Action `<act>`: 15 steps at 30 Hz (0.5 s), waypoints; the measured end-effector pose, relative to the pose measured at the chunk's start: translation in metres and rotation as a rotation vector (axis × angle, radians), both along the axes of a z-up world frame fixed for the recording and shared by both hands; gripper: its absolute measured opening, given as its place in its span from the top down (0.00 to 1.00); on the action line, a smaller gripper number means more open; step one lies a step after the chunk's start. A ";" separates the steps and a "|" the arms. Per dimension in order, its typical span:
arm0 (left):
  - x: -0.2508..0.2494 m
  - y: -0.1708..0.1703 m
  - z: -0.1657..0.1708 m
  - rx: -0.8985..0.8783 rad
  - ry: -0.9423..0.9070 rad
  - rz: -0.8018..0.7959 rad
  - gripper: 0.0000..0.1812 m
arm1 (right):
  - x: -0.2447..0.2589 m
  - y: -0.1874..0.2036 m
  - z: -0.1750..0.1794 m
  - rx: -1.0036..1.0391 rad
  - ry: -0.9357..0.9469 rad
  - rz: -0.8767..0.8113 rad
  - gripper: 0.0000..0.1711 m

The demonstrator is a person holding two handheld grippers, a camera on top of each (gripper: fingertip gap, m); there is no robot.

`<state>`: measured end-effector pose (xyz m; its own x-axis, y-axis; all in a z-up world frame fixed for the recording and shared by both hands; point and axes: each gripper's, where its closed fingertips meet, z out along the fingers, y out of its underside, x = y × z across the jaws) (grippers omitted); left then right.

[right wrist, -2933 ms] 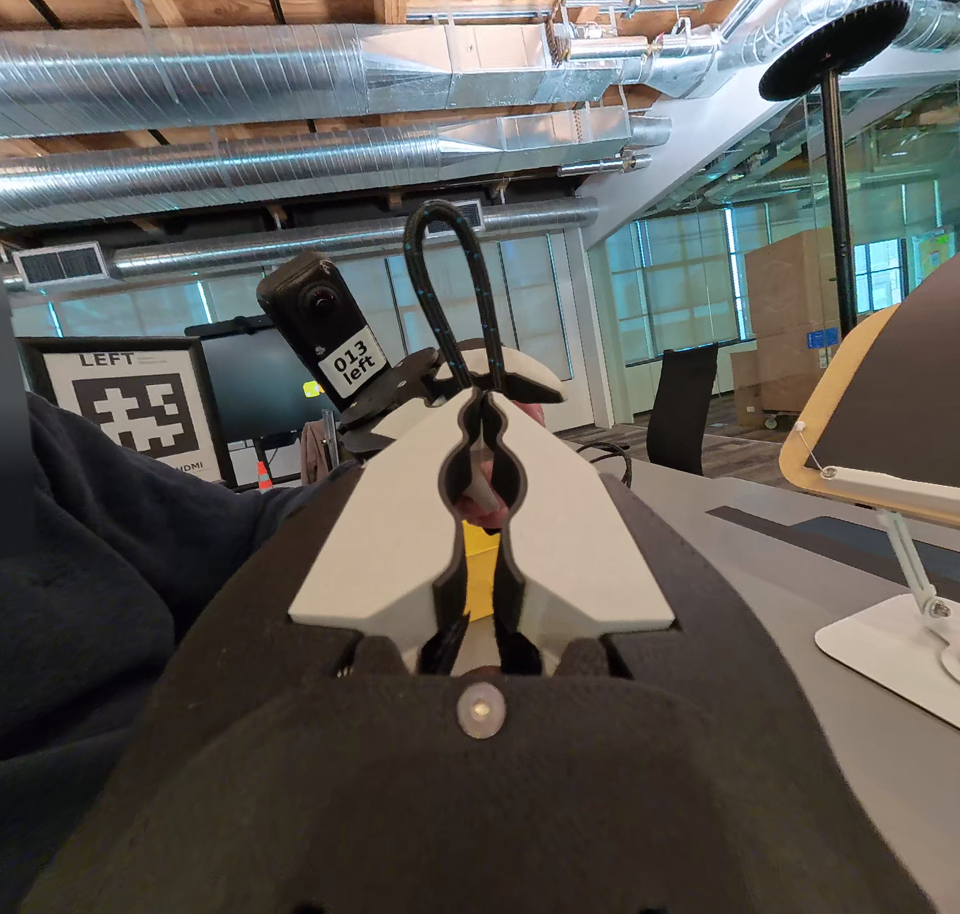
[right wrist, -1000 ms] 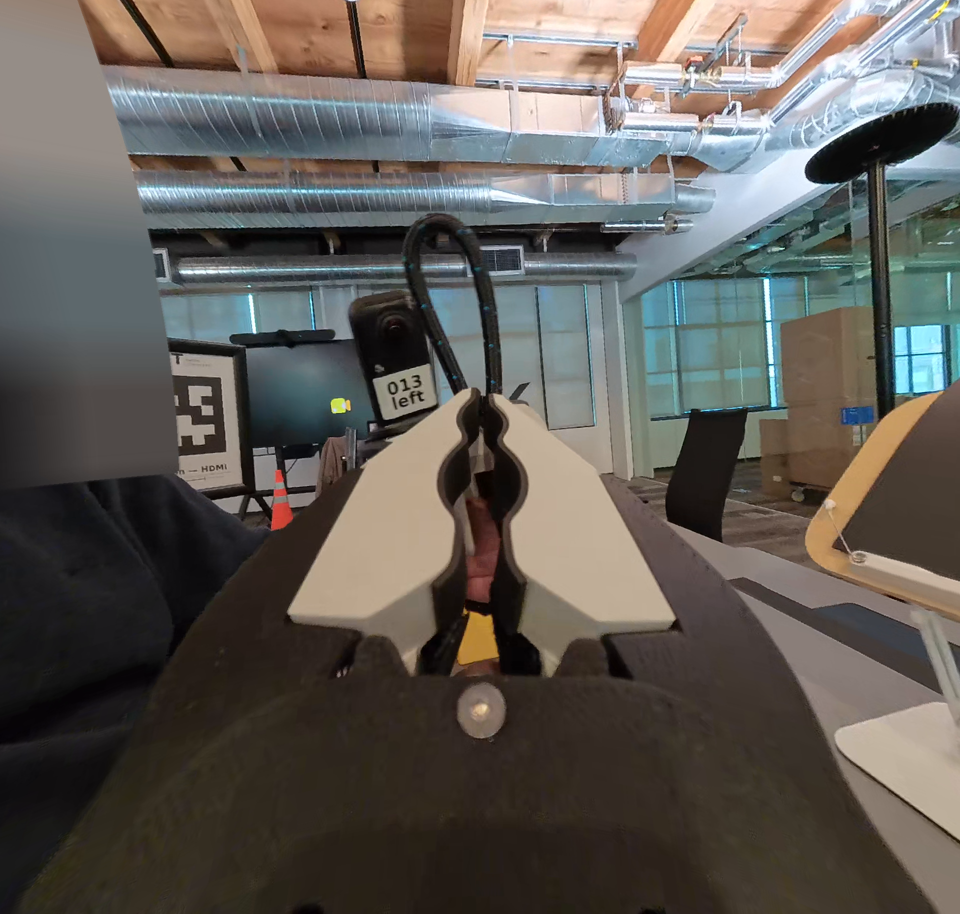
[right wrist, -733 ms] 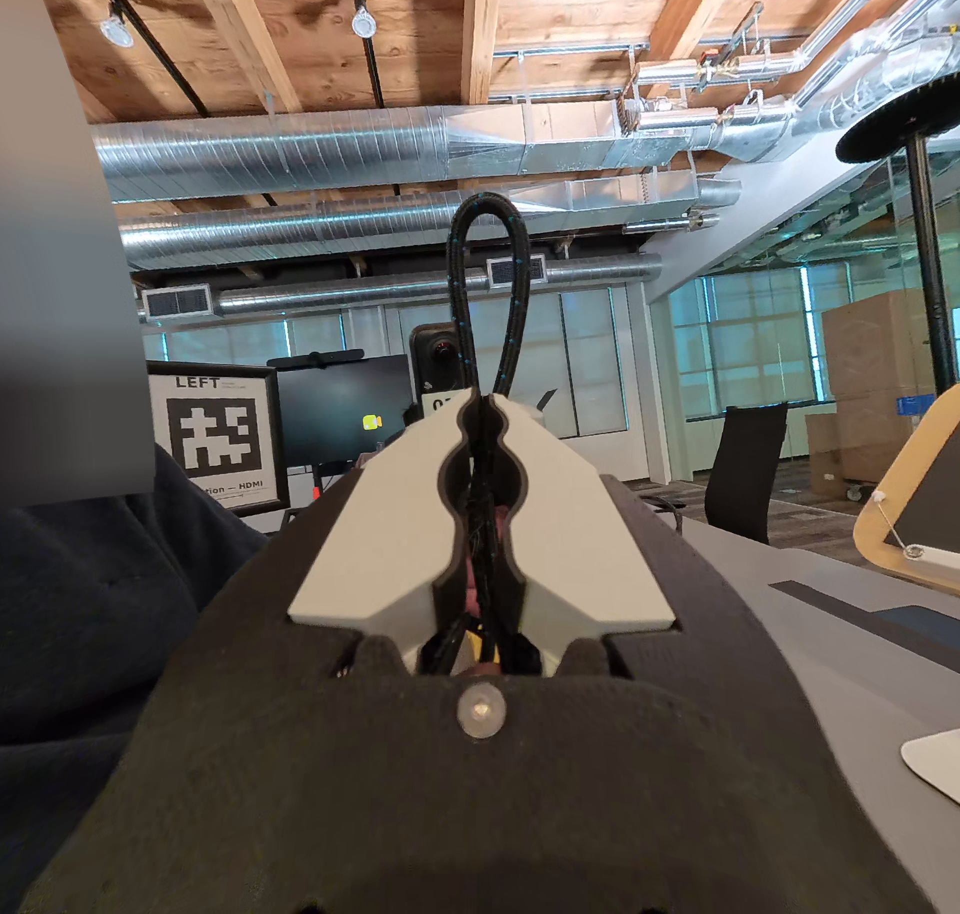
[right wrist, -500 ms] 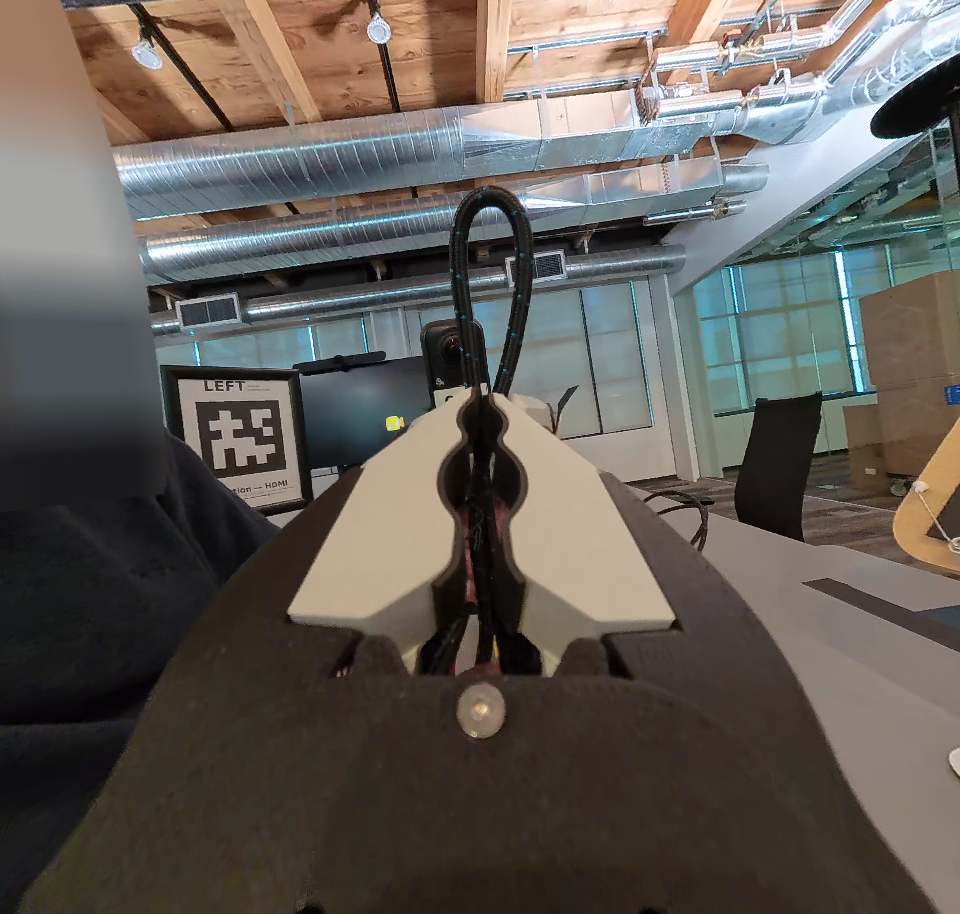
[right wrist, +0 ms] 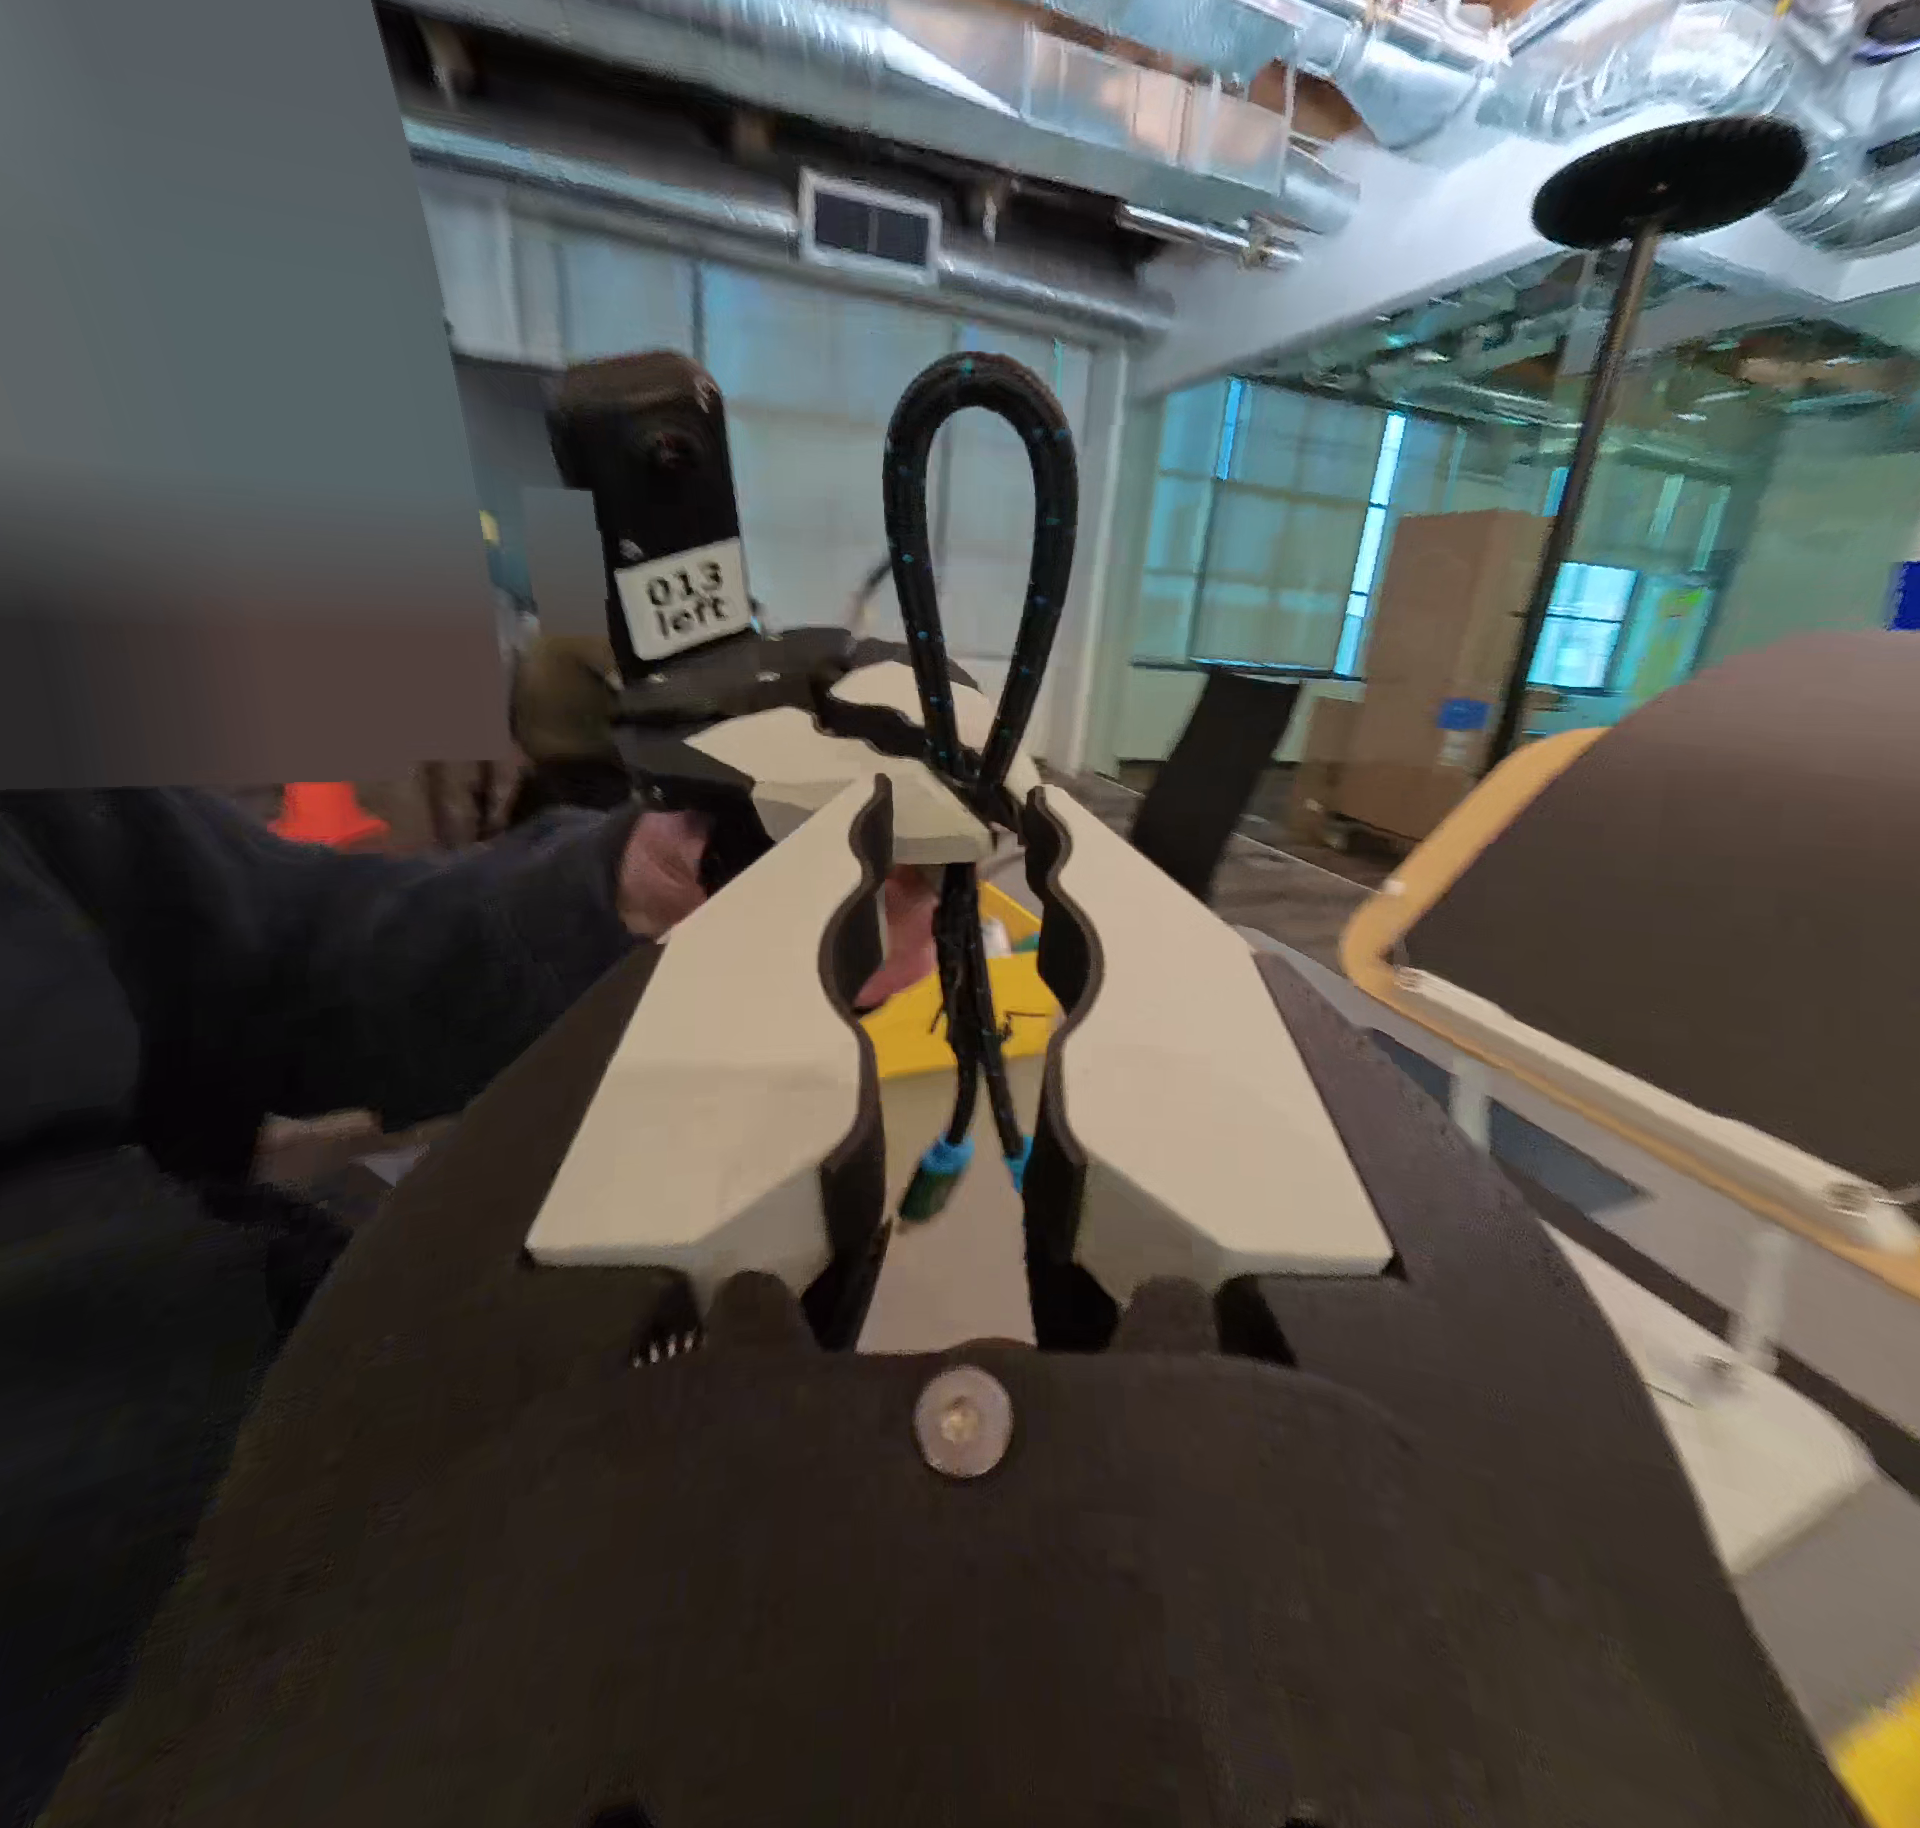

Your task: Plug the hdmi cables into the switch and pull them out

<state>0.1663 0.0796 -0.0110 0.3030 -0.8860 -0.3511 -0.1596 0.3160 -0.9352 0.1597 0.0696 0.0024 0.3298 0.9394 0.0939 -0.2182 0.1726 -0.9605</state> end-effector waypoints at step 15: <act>0.004 -0.001 -0.004 0.138 0.075 0.045 0.96 | -0.004 -0.002 -0.006 -0.041 -0.108 0.063 0.93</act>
<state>0.1701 0.0781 -0.0151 0.3095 -0.8137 -0.4920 -0.2444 0.4319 -0.8682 0.1557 0.0675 -0.0036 0.2604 0.9616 0.0866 -0.1222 0.1218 -0.9850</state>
